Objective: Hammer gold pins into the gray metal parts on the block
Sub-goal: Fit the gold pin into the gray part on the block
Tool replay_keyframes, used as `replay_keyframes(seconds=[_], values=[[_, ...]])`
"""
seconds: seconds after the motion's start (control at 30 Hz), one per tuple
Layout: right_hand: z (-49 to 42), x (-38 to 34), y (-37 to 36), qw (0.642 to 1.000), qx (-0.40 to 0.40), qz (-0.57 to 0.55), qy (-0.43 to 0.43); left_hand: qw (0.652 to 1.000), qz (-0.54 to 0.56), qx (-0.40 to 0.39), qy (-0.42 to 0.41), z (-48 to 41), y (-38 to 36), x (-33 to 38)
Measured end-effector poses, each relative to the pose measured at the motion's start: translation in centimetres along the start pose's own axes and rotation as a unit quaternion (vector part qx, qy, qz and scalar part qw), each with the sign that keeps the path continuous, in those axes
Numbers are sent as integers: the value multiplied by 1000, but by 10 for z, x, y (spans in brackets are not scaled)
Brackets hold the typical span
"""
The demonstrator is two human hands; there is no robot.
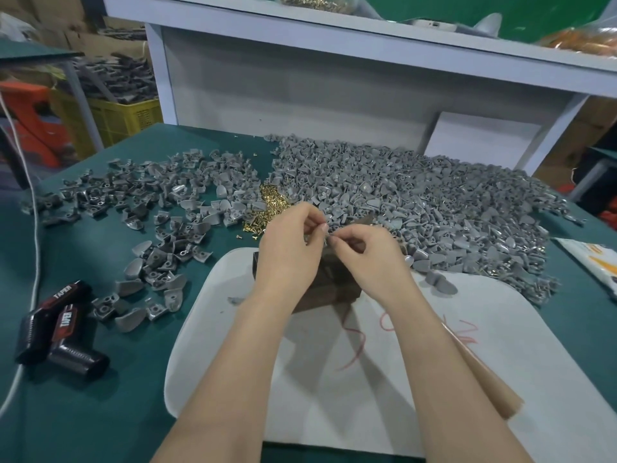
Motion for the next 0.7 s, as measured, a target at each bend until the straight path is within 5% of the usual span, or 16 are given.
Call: replay_keyframes(seconds=[0.2,0.47,0.7], values=[[0,5,4,990,56,-128,-23,995,102,-9,-3,-1,-4,1],[1,5,2,992,7,-128,-4,1000,9,-27,-11,0,-3,0],[3,15,15,965,90,-242,-50,995,-76,-66,24,2,-6,-5]])
Point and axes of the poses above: each hand's wrist, its own z-axis away from the middle knuckle, its own y-axis out of the back of the hand, x = y × z, the point moved 3 cm from there along -z, towards the middle knuckle, and after that the axes turned 10 degrees about -x, right-handed, at the moved point
